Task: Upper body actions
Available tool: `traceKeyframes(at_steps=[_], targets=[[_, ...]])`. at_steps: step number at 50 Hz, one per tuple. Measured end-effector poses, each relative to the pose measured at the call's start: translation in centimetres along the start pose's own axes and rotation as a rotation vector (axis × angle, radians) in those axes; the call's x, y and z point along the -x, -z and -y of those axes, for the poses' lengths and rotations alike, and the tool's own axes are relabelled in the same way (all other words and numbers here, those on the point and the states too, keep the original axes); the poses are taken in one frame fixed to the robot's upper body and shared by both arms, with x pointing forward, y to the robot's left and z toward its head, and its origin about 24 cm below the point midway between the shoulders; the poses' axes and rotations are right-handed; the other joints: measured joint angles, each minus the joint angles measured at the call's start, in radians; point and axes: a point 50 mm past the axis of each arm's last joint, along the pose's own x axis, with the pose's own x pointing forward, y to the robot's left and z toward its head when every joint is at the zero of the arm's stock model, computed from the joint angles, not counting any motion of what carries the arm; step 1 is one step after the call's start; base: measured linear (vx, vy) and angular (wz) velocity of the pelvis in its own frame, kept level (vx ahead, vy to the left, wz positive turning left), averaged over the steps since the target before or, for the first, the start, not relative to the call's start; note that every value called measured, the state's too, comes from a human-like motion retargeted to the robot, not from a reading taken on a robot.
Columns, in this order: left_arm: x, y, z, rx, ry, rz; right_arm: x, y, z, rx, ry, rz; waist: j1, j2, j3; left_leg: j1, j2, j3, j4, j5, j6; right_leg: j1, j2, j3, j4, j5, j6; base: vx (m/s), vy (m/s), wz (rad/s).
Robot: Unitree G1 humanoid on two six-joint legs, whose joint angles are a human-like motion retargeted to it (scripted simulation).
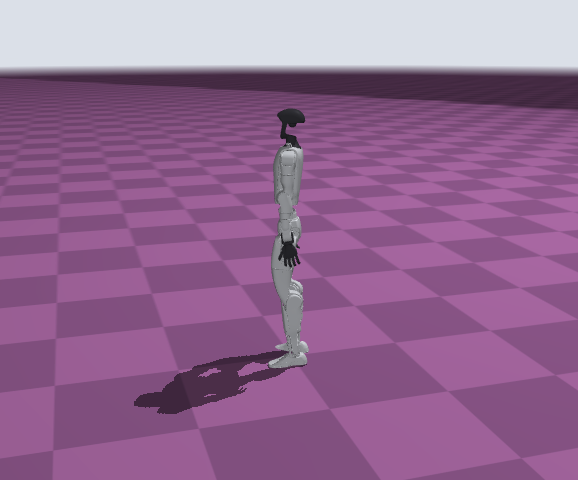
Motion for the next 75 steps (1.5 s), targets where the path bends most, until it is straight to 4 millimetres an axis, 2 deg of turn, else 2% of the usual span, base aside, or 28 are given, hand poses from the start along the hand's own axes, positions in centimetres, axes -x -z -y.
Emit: traceKeyframes(at_steps=[19,32,38,42,47,50,55,59,62,67,71,75], targets=[[0.0,0.7,0.2,-0.001,0.008,-0.033,-0.1,0.6,0.0,0.026,0.013,-0.021,-0.016,0.024,-0.002,-0.009,0.025,0.008,-0.008,0.008,-0.023,-0.027,0.007,0.012,0.018,-0.006,-0.007,-0.06,-0.01,-0.03],[0.1,0.1,-0.7,0.010,-0.001,-0.002,-0.1,0.1,-0.3,0.047,-0.001,-0.010,-0.067,0.043,0.012,-0.004,0.099,-0.005,0.021,0.036,-0.095,-0.007,0.079,0.024,0.010,-0.041,-0.045,-0.23,-0.04,0.08],[0.4,-0.5,-2.0,-0.022,-0.049,0.028,0.0,0.0,0.3,0.016,0.009,0.003,-0.080,0.022,0.026,-0.043,0.147,0.022,0.122,0.083,-0.128,-0.011,0.098,0.055,0.007,-0.045,-0.065,-0.26,-0.05,0.01],[0.6,-1.5,-2.7,-0.040,-0.082,0.063,0.2,0.4,1.2,-0.017,0.034,-0.005,-0.063,-0.022,0.050,-0.099,0.133,0.016,0.246,0.060,-0.060,-0.012,0.066,0.078,0.006,-0.038,-0.071,-0.27,-0.04,-0.11],[0.7,-2.6,-2.7,-0.018,-0.082,0.113,0.4,1.4,2.6,-0.064,0.087,-0.036,-0.029,-0.020,0.099,-0.188,0.094,-0.092,0.246,0.038,-0.095,0.007,0.074,0.085,0.002,-0.030,-0.083,-0.23,0.00,-0.22],[0.8,-3.3,-2.5,-0.017,-0.075,0.145,0.5,2.3,3.1,-0.117,0.110,-0.053,0.001,-0.018,0.136,-0.262,0.104,-0.090,0.227,0.034,-0.107,0.029,0.072,0.076,-0.004,-0.023,-0.086,-0.19,0.00,-0.09],[0.7,-3.9,-1.8,-0.011,-0.061,0.210,0.5,3.8,2.9,-0.180,0.107,-0.097,0.092,-0.033,0.191,-0.414,0.135,-0.060,0.210,0.015,-0.114,0.062,0.053,0.080,-0.017,-0.007,-0.099,-0.11,0.02,-0.30],[0.4,-3.1,-1.1,0.059,-0.051,0.197,0.5,3.7,2.8,-0.175,0.111,-0.102,0.092,-0.018,0.209,-0.545,0.155,-0.131,0.193,-0.020,-0.129,0.072,0.055,0.039,-0.025,-0.002,-0.111,-0.08,0.03,0.21],[0.0,-1.4,-0.3,0.146,-0.015,0.147,0.3,3.1,2.4,-0.145,0.092,-0.080,0.176,-0.056,0.247,-0.579,0.185,-0.085,0.134,-0.016,-0.128,0.089,0.017,0.115,-0.017,0.002,-0.121,-0.01,0.01,-1.16],[-0.3,1.6,0.3,0.193,0.009,0.027,0.1,1.4,1.7,-0.083,0.059,-0.024,0.194,-0.058,0.258,-0.610,0.204,-0.089,0.093,-0.025,-0.129,0.109,0.006,0.130,-0.012,-0.006,-0.131,0.02,0.03,-0.25],[-0.4,3.4,0.1,0.148,-0.008,-0.041,0.1,0.3,1.3,-0.046,0.045,0.013,0.186,-0.049,0.243,-0.582,0.197,-0.093,0.095,-0.023,-0.129,0.113,0.009,0.132,-0.007,-0.014,-0.130,0.03,0.02,0.01],[-0.4,4.3,-0.2,0.087,-0.033,-0.070,0.0,0.0,0.8,-0.030,0.021,0.025,0.177,-0.034,0.202,-0.513,0.170,-0.097,0.101,-0.005,-0.137,0.107,0.018,0.114,-0.005,-0.022,-0.123,0.09,0.05,0.13]])
